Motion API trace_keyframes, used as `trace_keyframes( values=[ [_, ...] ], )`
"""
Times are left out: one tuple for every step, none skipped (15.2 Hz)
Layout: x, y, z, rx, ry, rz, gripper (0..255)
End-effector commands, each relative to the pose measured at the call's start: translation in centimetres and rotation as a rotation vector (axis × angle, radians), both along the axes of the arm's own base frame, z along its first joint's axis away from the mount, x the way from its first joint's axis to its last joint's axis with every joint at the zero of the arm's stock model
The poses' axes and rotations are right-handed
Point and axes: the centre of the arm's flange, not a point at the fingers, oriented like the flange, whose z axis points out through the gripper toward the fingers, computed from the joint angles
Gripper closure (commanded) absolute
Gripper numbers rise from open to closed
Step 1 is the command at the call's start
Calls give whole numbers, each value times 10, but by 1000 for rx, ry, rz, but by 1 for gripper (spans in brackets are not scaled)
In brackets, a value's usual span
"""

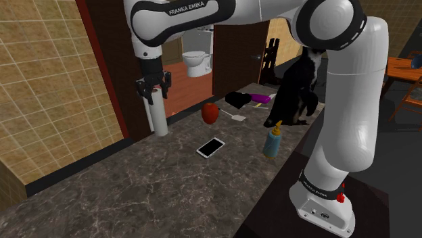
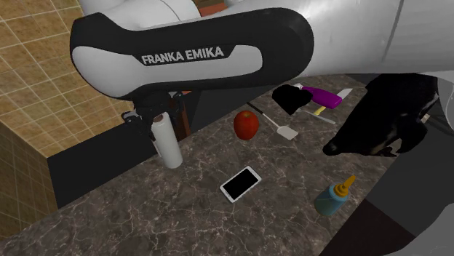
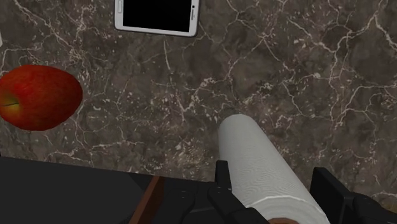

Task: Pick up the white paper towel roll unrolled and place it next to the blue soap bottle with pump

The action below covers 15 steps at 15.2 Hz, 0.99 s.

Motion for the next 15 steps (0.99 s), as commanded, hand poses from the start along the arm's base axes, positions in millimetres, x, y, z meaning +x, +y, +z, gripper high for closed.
trace_keyframes(
  values=[
    [0,0,11,0,0,0,255],
    [0,0,16,0,0,0,255],
    [0,0,22,0,0,0,255],
    [0,0,27,0,0,0,255],
    [0,0,32,0,0,0,255],
    [0,0,37,0,0,0,255],
    [0,0,43,0,0,0,255],
    [0,0,48,0,0,0,255],
    [0,0,53,0,0,0,255],
    [0,0,58,0,0,0,255],
    [0,0,64,0,0,0,255],
    [0,0,69,0,0,0,255],
    [0,0,74,0,0,0,255],
    [0,0,80,0,0,0,255],
    [0,0,85,0,0,0,255]
  ],
)
